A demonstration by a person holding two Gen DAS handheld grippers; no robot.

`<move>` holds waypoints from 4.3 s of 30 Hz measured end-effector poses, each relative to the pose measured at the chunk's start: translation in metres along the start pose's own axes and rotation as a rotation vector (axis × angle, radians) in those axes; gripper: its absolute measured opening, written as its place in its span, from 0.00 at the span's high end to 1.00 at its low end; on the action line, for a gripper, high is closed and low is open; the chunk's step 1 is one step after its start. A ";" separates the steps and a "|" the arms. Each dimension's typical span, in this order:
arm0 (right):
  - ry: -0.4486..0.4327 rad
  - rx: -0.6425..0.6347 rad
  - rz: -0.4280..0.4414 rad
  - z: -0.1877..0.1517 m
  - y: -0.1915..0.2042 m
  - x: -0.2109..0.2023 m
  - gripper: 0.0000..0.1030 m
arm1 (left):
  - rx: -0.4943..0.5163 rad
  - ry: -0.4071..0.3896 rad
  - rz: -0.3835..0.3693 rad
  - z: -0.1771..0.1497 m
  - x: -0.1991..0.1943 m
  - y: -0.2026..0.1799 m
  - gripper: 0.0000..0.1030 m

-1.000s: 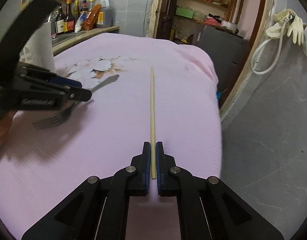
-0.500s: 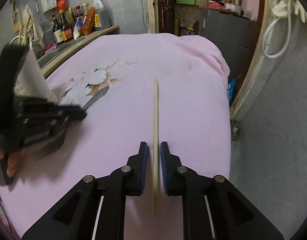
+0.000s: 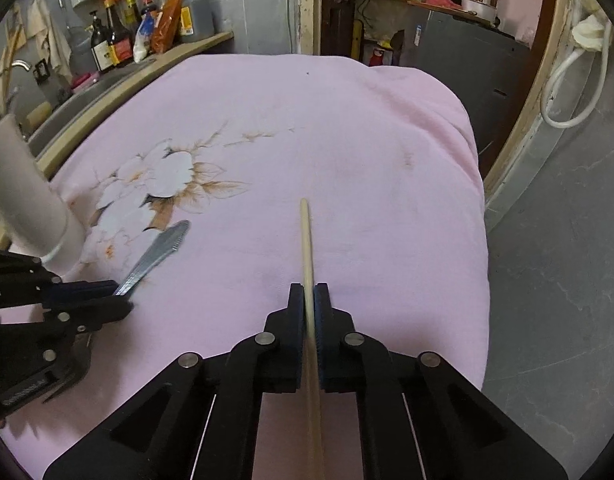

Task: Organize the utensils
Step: 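Lift the fork and chopstick and carry both toward the white holder, then lower the fork and chopstick into the holder and open both tools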

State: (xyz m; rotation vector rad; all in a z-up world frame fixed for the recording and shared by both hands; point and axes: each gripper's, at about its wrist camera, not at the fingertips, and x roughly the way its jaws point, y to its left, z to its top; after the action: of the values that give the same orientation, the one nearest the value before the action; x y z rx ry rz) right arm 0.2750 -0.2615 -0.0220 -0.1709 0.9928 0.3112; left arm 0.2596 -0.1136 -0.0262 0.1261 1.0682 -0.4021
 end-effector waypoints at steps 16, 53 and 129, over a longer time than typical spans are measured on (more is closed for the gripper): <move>-0.560 0.044 0.044 -0.054 0.037 -0.085 0.97 | -0.121 -0.399 -0.080 -0.037 -0.063 0.006 0.97; -0.782 0.080 0.032 -0.075 0.054 -0.110 0.97 | -0.086 -0.610 -0.082 -0.065 -0.094 0.005 0.97; -1.060 -0.048 0.252 0.039 0.177 -0.134 0.97 | -0.395 -0.959 0.285 -0.072 -0.219 0.167 1.00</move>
State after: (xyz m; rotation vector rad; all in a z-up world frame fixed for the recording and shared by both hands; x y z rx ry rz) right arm 0.1787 -0.1078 0.1116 0.0859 -0.0493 0.5729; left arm 0.1722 0.1174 0.1141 -0.2512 0.1570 0.0367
